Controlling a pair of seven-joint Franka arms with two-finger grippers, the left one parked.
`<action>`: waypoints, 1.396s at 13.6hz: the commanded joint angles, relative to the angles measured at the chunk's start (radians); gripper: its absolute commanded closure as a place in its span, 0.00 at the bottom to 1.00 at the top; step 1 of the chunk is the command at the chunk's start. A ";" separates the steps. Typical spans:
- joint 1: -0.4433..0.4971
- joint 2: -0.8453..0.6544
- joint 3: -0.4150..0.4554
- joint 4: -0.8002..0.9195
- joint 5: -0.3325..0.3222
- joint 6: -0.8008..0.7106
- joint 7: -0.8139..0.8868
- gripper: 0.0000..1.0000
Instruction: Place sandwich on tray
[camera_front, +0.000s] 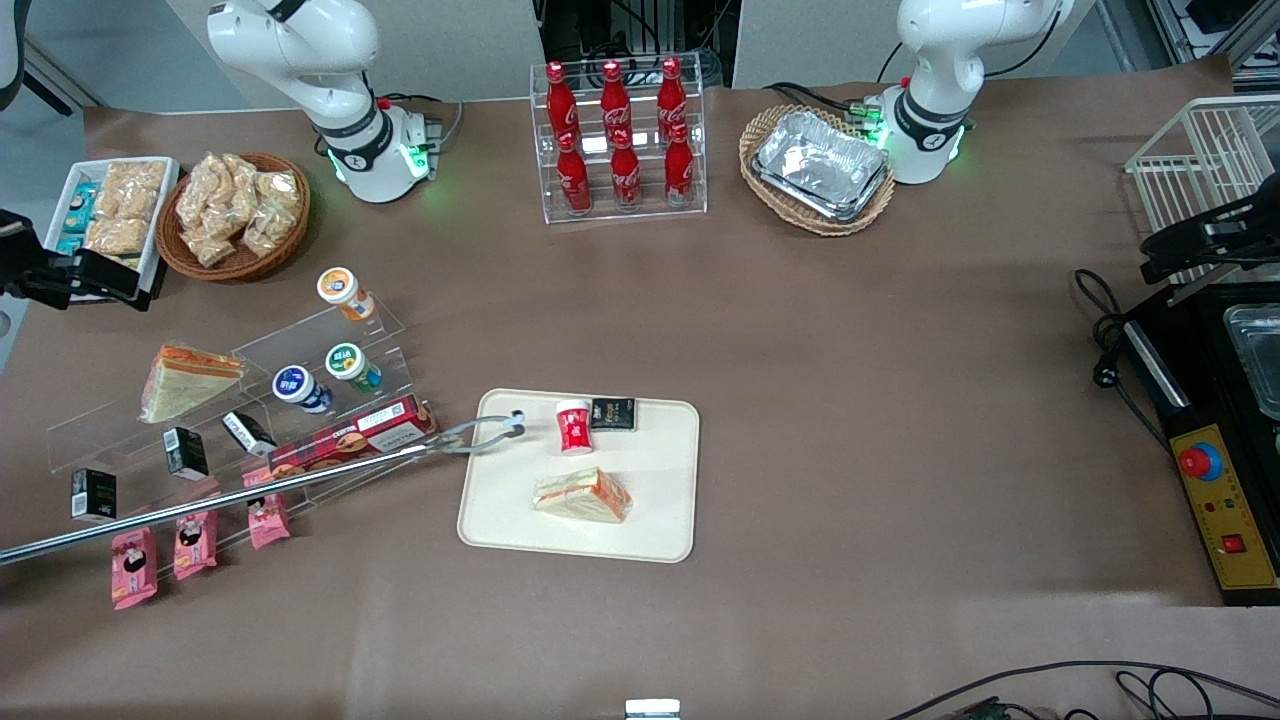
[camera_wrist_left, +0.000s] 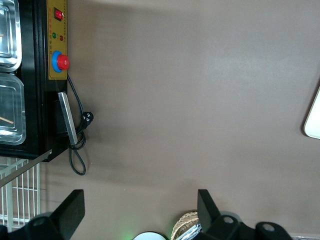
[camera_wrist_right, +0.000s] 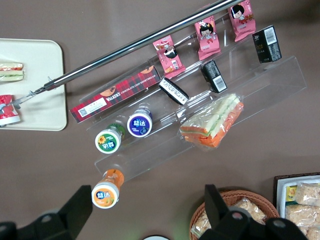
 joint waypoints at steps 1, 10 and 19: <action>-0.011 0.003 0.005 0.010 0.001 -0.013 0.005 0.00; -0.018 0.009 0.003 0.010 0.001 -0.015 0.003 0.00; -0.034 0.009 0.002 0.007 -0.001 -0.024 -0.003 0.00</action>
